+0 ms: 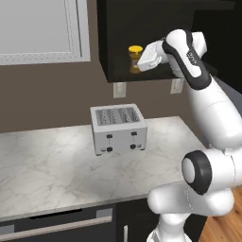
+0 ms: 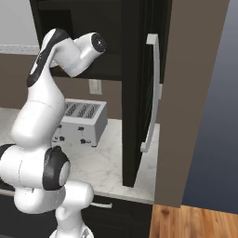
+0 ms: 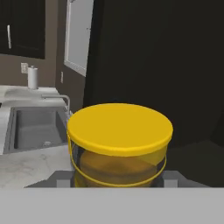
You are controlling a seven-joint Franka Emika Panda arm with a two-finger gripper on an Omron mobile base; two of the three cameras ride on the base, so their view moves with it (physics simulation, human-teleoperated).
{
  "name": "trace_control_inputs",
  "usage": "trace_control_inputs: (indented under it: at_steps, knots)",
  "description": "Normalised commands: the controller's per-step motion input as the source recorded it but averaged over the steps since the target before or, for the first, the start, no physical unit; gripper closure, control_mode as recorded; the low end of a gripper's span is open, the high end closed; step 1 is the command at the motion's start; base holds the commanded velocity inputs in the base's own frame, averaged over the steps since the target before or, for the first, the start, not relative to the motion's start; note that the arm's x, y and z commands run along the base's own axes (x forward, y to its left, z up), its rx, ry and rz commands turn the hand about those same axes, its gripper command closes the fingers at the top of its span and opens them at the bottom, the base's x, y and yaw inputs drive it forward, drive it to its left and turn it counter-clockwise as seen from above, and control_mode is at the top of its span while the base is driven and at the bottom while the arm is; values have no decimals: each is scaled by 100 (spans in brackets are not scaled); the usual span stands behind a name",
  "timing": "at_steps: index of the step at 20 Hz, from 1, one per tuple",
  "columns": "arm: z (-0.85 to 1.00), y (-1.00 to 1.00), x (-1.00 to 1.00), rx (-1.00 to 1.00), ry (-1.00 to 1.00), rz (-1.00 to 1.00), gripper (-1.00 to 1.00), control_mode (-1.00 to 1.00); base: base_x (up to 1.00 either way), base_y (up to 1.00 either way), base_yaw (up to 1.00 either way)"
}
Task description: Collect the turmeric, ketchup, and shaker from the cabinet and place them next to the stove.
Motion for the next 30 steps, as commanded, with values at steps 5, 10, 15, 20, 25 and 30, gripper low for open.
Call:
trace_control_inputs:
  at_steps: [5, 10, 15, 20, 25, 30]
  knots:
    - [4, -23, -96, 0, -2, -3, 100, -100, 0, 0, 0]
    - [7, -12, -91, 0, 0, -2, 100, -100, 0, 0, 0]
    - [8, -11, -88, 0, 0, -2, 100, -100, 0, 0, 0]
    - [2, -3, -72, 0, 0, -1, 100, -100, 0, 0, 0]
    - [-8, 0, -28, 0, 0, 0, 100, -100, 0, 0, 0]
    - [-1, 0, -14, 0, 0, 0, 100, 100, -21, 1, 4]
